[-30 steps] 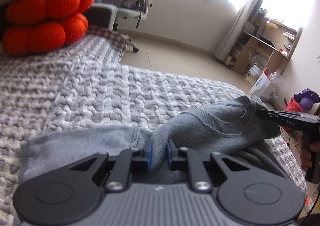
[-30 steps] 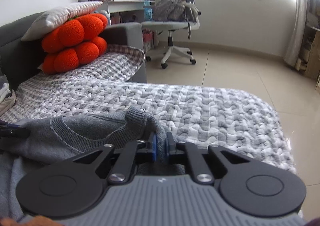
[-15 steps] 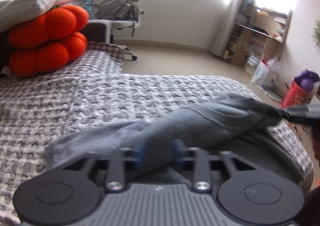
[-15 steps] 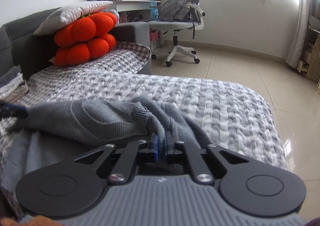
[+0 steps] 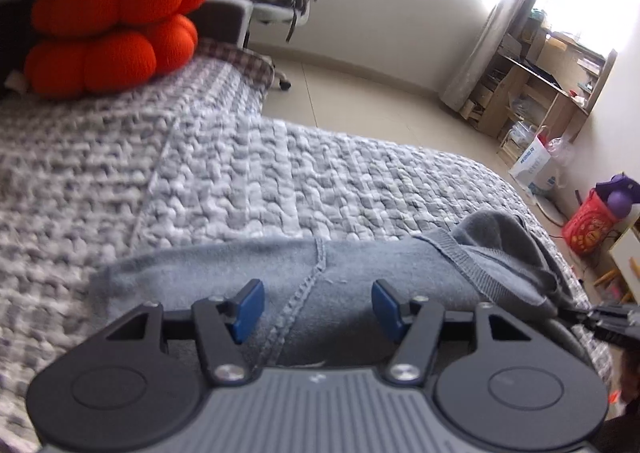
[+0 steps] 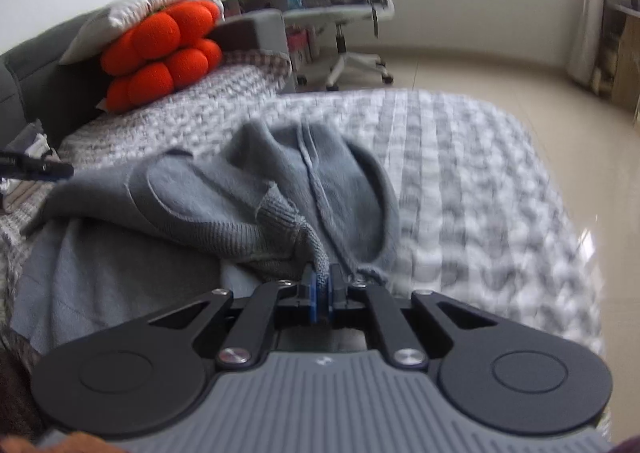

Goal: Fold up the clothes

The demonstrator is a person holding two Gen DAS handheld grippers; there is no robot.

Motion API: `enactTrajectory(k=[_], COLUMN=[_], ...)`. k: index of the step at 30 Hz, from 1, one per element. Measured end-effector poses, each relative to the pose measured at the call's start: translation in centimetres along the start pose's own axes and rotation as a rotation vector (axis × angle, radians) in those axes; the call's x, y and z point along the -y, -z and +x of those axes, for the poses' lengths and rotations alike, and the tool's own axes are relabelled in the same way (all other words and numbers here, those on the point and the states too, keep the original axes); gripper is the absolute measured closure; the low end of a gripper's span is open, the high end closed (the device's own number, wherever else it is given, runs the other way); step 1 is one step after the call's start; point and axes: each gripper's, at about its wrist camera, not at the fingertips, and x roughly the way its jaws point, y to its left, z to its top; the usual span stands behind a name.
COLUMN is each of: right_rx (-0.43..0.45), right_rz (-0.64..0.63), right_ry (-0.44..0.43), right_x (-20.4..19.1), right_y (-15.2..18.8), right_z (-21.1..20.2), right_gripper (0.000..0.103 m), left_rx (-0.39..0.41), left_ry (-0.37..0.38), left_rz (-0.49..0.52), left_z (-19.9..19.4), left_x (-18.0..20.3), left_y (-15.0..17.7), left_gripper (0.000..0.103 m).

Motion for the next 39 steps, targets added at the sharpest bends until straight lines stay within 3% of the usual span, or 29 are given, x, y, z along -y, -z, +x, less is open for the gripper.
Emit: enactTrajectory(k=[4, 6, 9, 11, 17, 19, 20, 25, 27, 28, 29, 30, 34, 39], right_rx=[0.004, 0.001, 0.002, 0.006, 0.033, 0.038, 0.04, 0.056, 0.056, 0.053, 0.049, 0.041, 0.038, 0.071], right_rz=[0.002, 0.0, 0.011, 0.015, -0.005, -0.011, -0.016, -0.061, -0.084, -0.096, -0.108, -0.115, -0.135, -0.135], right_ry=[0.001, -0.001, -0.015, -0.021, -0.026, -0.024, -0.02, -0.031, -0.017, -0.008, 0.0, 0.001, 0.008, 0.045], right_x=[-0.3, -0.4, 0.0, 0.1, 0.2, 0.2, 0.2, 0.0, -0.4, -0.6, -0.8, -1.0, -1.7, -1.9], right_y=[0.0, -0.2, -0.4, -0.5, -0.7, -0.8, -0.9, -1.2, -1.2, -1.1, -1.1, -1.0, -0.6, -1.1], right_z=[0.0, 0.0, -0.3, -0.4, -0.6, -0.7, -0.7, -1.0, -0.8, -0.6, -0.3, -0.1, 0.4, -0.1], right_gripper=[0.098, 0.098, 0.095, 0.093, 0.085, 0.075, 0.065, 0.064, 0.064, 0.064, 0.073, 0.089, 0.096, 0.097], left_rx=[-0.018, -0.018, 0.016, -0.006, -0.075, -0.091, -0.099, -0.118, -0.104, -0.091, -0.079, -0.068, -0.026, 0.041], left_ry=[0.016, 0.008, -0.018, -0.025, -0.075, -0.083, -0.084, -0.101, -0.119, -0.133, -0.138, -0.139, -0.163, -0.197], left_rz=[-0.024, -0.018, 0.031, 0.077, 0.175, 0.193, 0.198, 0.227, 0.219, 0.221, 0.217, 0.211, 0.174, 0.145], left_z=[0.5, 0.5, 0.6, 1.5, 4.7, 5.6, 6.0, 7.2, 7.0, 6.9, 6.7, 6.4, 5.7, 4.9], left_x=[-0.2, -0.2, -0.2, -0.1, -0.1, -0.1, -0.2, 0.1, 0.3, 0.5, 0.6, 0.7, 0.9, 0.9], left_y=[0.1, -0.1, -1.2, -1.9, -3.0, -3.2, -3.1, -2.8, -2.4, -2.1, -1.9, -1.7, -1.4, -1.2], left_gripper=[0.063, 0.063, 0.055, 0.045, 0.039, 0.037, 0.037, 0.039, 0.042, 0.048, 0.057, 0.062, 0.097, 0.101])
